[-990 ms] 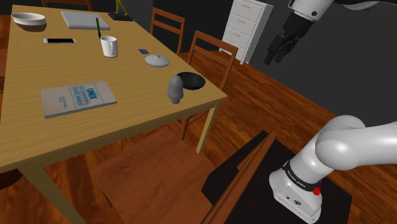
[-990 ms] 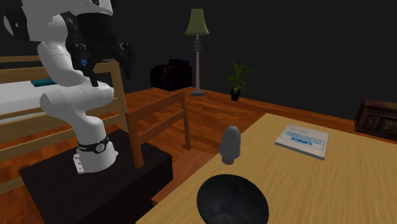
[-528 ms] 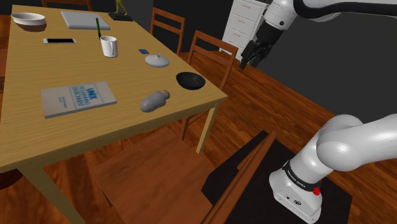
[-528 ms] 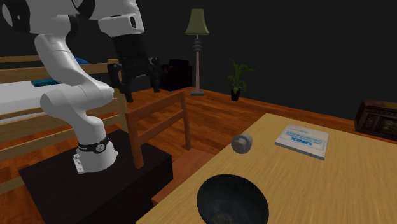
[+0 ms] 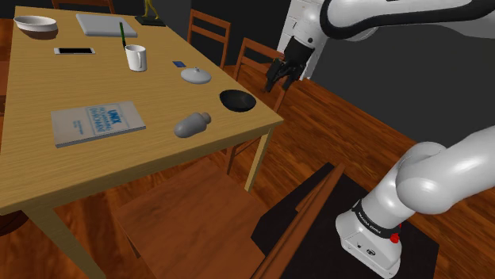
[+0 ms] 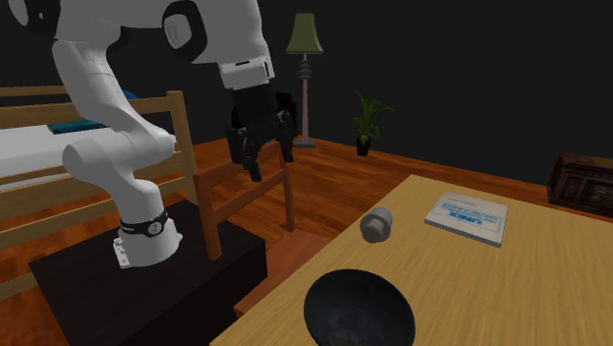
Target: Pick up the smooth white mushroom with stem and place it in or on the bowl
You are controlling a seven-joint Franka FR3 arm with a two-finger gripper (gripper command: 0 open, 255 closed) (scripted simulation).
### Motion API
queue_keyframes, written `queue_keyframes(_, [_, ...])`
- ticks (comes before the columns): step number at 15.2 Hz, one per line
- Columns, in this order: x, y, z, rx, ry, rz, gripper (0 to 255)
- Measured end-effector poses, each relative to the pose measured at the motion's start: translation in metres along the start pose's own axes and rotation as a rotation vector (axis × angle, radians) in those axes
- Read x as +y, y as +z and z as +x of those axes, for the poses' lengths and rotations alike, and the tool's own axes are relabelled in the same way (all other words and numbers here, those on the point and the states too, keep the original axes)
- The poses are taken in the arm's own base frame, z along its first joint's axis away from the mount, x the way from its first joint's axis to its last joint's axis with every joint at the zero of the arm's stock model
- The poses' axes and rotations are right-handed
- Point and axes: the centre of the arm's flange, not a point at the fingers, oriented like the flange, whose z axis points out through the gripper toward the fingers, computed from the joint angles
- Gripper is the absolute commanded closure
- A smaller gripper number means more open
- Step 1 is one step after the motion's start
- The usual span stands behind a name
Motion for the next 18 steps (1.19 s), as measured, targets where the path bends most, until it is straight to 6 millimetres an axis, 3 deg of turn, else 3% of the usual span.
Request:
queue_keyframes(11, [-0.075,0.084,0.079,0.032,-0.003,0.068,0])
queue_keyframes(18, [-0.084,0.117,0.091,0.036,-0.003,0.075,0])
